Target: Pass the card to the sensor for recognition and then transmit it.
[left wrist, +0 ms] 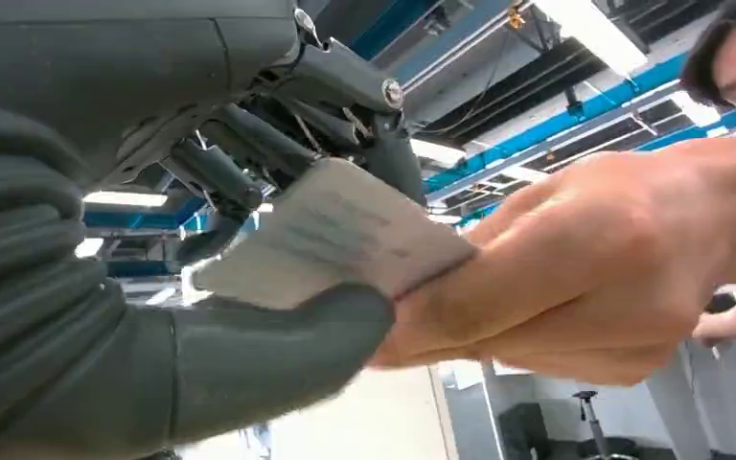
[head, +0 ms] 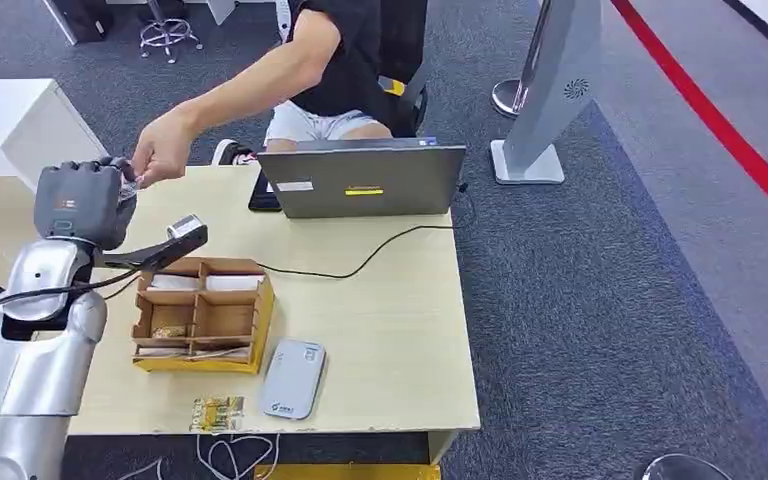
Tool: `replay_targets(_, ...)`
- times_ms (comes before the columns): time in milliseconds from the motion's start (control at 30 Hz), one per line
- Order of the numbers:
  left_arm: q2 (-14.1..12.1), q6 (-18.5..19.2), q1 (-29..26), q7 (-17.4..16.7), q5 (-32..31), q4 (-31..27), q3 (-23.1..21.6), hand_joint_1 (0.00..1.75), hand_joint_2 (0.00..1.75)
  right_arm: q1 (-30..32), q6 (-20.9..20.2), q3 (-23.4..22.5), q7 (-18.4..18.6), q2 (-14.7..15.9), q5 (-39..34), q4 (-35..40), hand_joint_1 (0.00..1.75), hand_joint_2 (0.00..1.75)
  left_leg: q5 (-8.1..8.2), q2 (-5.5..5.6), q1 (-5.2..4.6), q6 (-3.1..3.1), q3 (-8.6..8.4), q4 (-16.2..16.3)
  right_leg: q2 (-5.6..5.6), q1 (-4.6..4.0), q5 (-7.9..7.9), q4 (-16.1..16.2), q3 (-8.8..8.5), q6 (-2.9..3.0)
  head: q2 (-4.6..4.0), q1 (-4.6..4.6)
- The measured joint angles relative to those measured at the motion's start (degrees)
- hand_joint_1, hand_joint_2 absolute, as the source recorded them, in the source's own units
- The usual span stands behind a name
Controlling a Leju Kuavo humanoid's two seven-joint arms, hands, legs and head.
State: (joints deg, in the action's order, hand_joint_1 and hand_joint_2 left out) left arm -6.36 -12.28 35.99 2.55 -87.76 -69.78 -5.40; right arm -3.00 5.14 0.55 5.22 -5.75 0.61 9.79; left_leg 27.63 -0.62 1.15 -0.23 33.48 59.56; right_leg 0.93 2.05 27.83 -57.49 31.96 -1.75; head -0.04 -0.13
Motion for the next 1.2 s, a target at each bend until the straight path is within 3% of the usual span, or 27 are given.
replay_targets(167,2.0,-0.8,-4.9,5.0,0.0,-7.3,1.3,0.00,1.75,-0.1,0.3,-0.1,0.0,0.0,-1.0,0.0,0.00,1.75,0.00,0.34,0.01,0.00,0.11,0.0,-0.36,0.00,0.08,0.0,-0.03,-0.01,0.00,-0.02)
replay_targets(300,2.8,-2.2,-13.1,7.9,0.1,-17.1,0.5,0.00,1.75,0.1,1.3,-0.9,0.0,0.0,-3.0,0.0,0.00,1.75,0.04,0.18,-0.03,0.01,0.09,0.0,-0.24,0.03,0.07,0.0,-0.03,-0.01,0.00,0.02)
replay_targets(433,1.4,-4.5,-23.3,7.8,0.0,-26.6,-3.7,0.00,1.75,0.3,2.4,-2.6,0.2,0.0,-4.5,0.0,0.00,1.75,0.05,0.31,-0.03,0.02,0.12,0.0,-0.37,0.03,0.11,0.1,-0.02,-0.05,0.00,0.02)
replay_targets(567,-1.3,-6.1,-31.3,7.5,0.0,-32.0,-8.7,0.00,1.75,0.4,3.1,-4.4,0.2,-0.4,-5.7,0.0,0.00,1.75,0.06,0.30,-0.02,0.03,0.10,0.0,-0.36,0.02,0.11,0.1,-0.01,-0.05,0.00,0.02)
replay_targets(667,-6.0,-6.2,-34.2,2.3,0.0,-33.3,-14.6,0.00,1.75,0.5,3.2,-5.5,-0.3,-0.6,-5.9,0.0,0.00,1.75,0.04,0.31,0.02,0.00,0.10,0.0,-0.40,-0.01,0.11,0.1,-0.01,-0.04,0.00,0.02)
replay_targets(733,-8.7,-6.2,-35.1,1.0,0.0,-33.6,-17.7,0.00,1.75,0.5,3.3,-6.2,-0.3,-0.6,-6.0,0.0,0.00,1.75,0.02,0.33,0.02,0.01,0.10,-0.1,-0.41,-0.01,0.10,0.1,-0.03,-0.04,0.00,-0.04)
replay_targets(1067,-13.4,-5.3,-37.5,-1.0,0.0,-32.9,-22.7,0.00,1.75,0.5,3.3,-7.7,-1.4,-0.7,-6.4,0.0,0.00,1.75,-0.02,0.36,0.01,-0.01,0.09,-0.1,-0.43,0.00,0.06,0.1,-0.07,-0.03,0.00,-0.02)
replay_targets(1100,-13.8,-5.4,-37.7,-2.7,0.0,-32.0,-22.8,0.00,1.75,0.5,3.3,-7.8,-1.5,-0.7,-6.1,0.0,0.00,1.75,-0.02,0.37,0.02,-0.01,0.09,-0.1,-0.43,0.00,0.06,0.1,-0.05,-0.03,0.00,0.00)
replay_targets(1167,-16.4,-5.5,-36.6,-10.1,0.0,-29.9,-24.1,0.00,1.75,0.5,3.3,-7.9,-1.4,-0.7,-5.4,0.0,0.00,1.75,-0.03,0.40,0.03,-0.02,0.09,-0.1,-0.45,-0.01,0.07,0.1,-0.02,-0.02,0.00,0.00)
replay_targets(1200,-18.8,-5.7,-35.2,-15.1,0.0,-28.3,-26.3,0.00,1.75,0.4,3.3,-8.1,-1.2,-0.7,-5.1,0.0,0.00,1.75,-0.04,0.43,0.05,-0.04,0.09,-0.1,-0.51,-0.03,0.07,0.1,-0.04,-0.02,0.00,0.00)
